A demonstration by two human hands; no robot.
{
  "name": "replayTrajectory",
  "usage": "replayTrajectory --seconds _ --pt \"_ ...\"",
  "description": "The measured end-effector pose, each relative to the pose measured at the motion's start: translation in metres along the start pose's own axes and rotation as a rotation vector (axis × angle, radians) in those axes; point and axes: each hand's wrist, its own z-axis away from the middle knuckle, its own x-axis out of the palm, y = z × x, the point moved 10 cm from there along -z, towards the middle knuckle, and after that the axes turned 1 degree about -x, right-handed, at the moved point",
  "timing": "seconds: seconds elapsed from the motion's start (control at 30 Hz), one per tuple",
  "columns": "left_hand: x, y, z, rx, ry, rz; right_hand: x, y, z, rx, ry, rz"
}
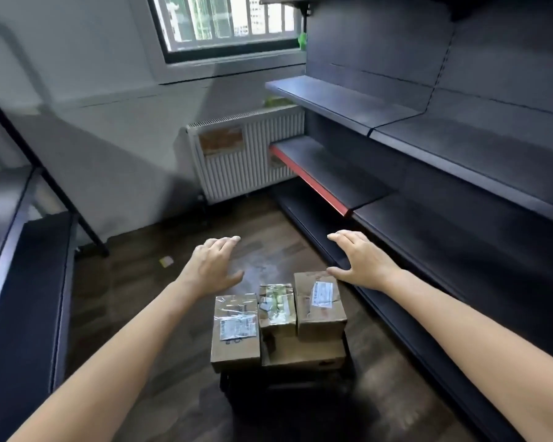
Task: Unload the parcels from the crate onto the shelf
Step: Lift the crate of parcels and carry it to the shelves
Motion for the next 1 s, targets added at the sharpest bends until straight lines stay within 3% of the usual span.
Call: replayTrajectory --seconds 0.5,1.0 --pt "0.242 -0.055 0.028 -0.211 -0.410 0.173 0.219 0.096 0.022 0.189 -0.316 -0.156" --pt "0.504 -0.137 0.108 -0.585 -0.611 0.296 0.454 0.220 0.101 0.472 -0.495 -0.116"
